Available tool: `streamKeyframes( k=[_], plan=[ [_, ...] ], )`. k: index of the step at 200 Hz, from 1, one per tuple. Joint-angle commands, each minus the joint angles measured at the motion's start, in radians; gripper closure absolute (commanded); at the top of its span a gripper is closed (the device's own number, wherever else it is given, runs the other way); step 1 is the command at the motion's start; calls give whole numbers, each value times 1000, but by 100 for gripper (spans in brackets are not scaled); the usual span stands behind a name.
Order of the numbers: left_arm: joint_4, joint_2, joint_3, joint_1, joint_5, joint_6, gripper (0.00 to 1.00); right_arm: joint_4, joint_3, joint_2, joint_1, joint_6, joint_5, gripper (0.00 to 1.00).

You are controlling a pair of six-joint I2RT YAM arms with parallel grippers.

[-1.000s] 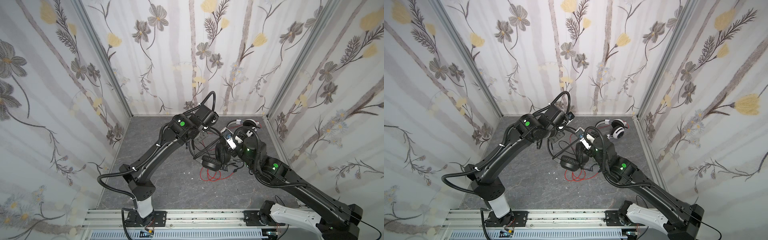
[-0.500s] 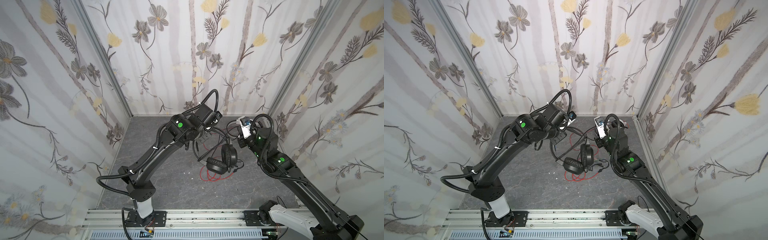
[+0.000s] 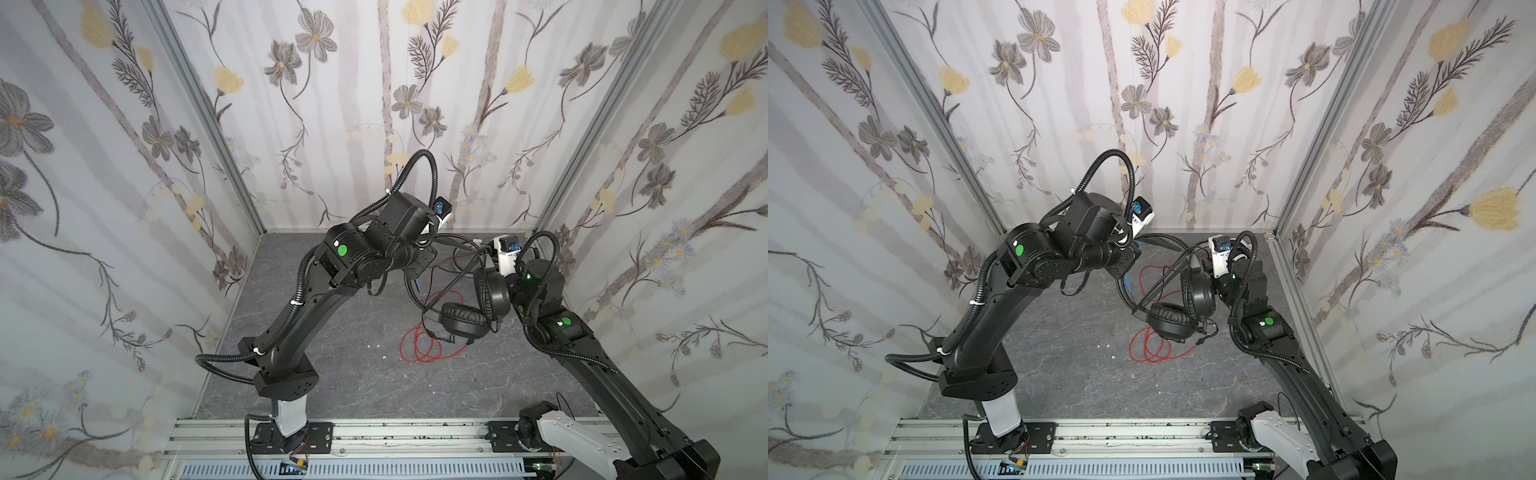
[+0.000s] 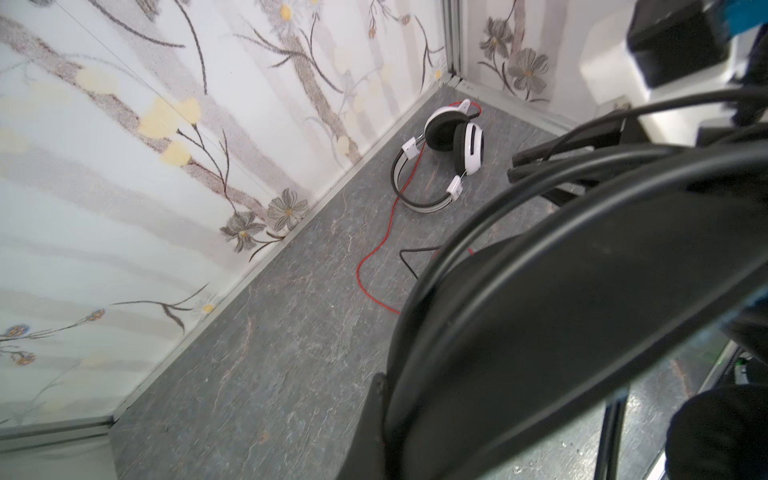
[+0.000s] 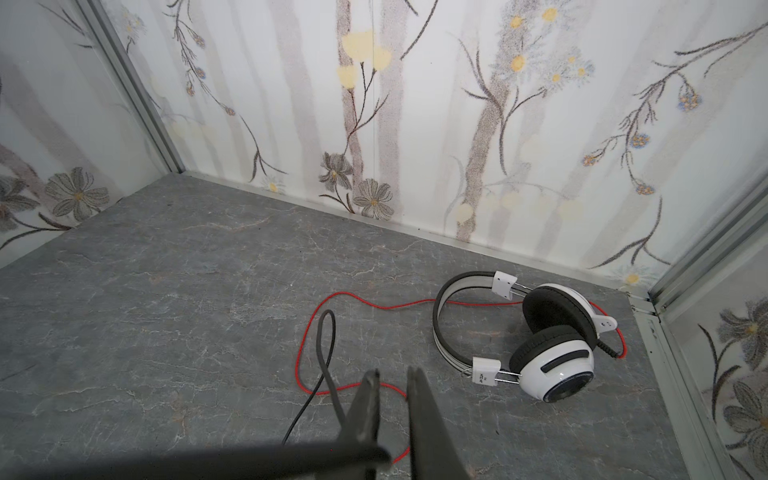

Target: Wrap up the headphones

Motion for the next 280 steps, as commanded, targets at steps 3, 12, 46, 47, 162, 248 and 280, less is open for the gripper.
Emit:
streamKeyframes(
  k=[3, 12, 46, 47, 162, 248, 280],
  plan=[
    [63, 19, 98, -5, 109, -92, 100, 80, -9, -23, -6, 26, -69, 84],
    [88, 11, 97, -5, 129, -113, 100, 93, -12, -30, -6, 31, -96, 84],
    [178, -8, 80, -5, 178, -173, 100, 134, -13, -19, -8, 50, -205, 82],
    [182, -7, 79, -5, 180, -175, 100, 135, -13, -19, -8, 50, -207, 82],
    [448, -48, -14, -6, 256, -338, 100, 318, -66, 48, -8, 156, -388, 80],
    [455, -67, -8, -3, 266, -376, 100, 523, -91, 173, -8, 271, -495, 79],
    [443, -76, -6, -1, 256, -391, 100, 566, -71, 242, -8, 309, -554, 79]
  ],
)
